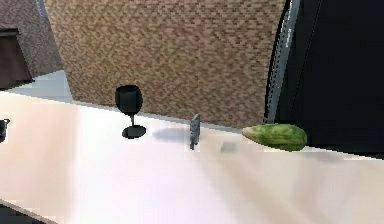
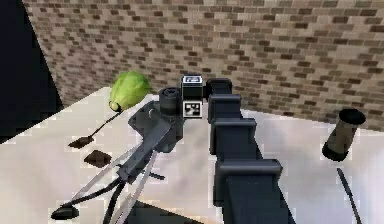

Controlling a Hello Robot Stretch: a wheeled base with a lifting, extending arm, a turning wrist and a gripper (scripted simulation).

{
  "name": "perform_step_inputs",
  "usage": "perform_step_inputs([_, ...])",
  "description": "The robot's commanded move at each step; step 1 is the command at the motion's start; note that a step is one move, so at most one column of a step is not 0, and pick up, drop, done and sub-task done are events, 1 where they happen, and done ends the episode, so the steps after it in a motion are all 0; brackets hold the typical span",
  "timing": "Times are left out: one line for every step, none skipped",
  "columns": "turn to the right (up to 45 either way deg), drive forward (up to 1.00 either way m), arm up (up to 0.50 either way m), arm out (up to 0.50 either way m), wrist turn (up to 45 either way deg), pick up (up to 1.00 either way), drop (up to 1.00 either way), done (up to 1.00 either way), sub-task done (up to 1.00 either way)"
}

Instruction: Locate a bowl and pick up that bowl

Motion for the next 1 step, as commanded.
perform_step_inputs([0.0, 0.0, 0.0, 0.0, 45.0, 0.0, 0.0, 0.0, 0.0])
